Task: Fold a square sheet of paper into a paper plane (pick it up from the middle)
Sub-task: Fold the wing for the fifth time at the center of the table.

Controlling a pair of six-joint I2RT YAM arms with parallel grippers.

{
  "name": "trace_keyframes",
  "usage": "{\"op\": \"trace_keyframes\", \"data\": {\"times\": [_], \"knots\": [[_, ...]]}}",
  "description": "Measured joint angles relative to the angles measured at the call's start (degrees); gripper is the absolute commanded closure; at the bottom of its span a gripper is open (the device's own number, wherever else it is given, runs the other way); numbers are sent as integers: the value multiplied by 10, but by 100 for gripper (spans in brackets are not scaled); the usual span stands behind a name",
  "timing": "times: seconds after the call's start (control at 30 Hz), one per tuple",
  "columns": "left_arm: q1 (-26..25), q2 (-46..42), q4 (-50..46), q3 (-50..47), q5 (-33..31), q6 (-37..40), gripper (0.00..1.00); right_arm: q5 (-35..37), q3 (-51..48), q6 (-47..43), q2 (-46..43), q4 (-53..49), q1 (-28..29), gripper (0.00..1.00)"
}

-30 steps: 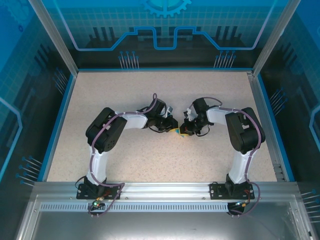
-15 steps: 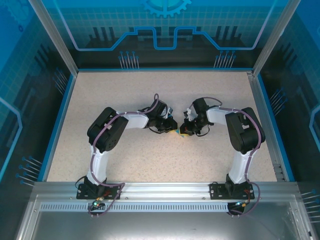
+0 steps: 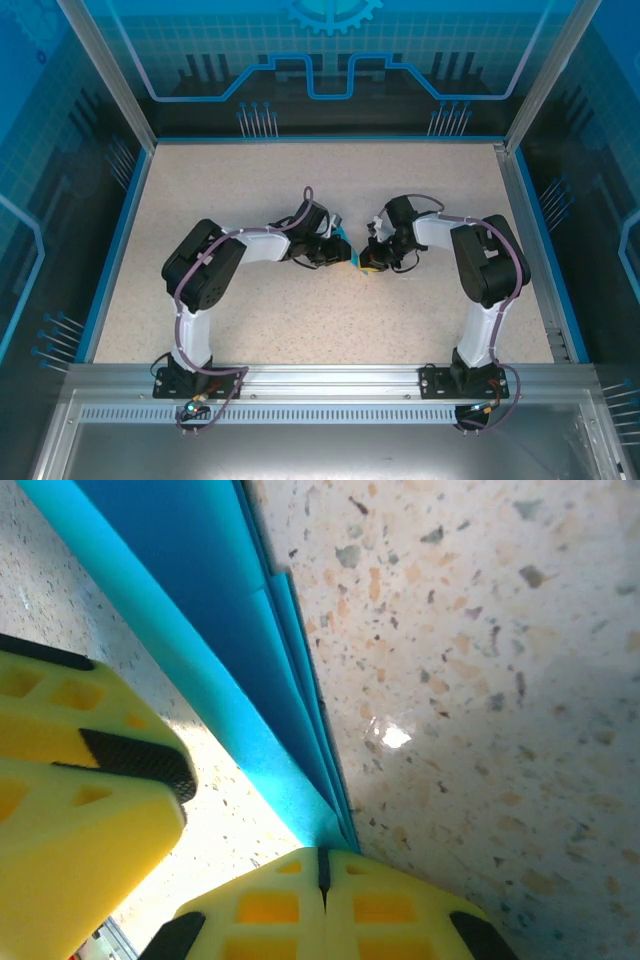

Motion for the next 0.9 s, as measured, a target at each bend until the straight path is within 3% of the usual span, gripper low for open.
{"op": "trace_keyframes", "data": {"times": [0.9], "knots": [[8, 29, 94, -15, -35, 39, 81, -2, 0, 0, 2, 0, 0, 98]]}}
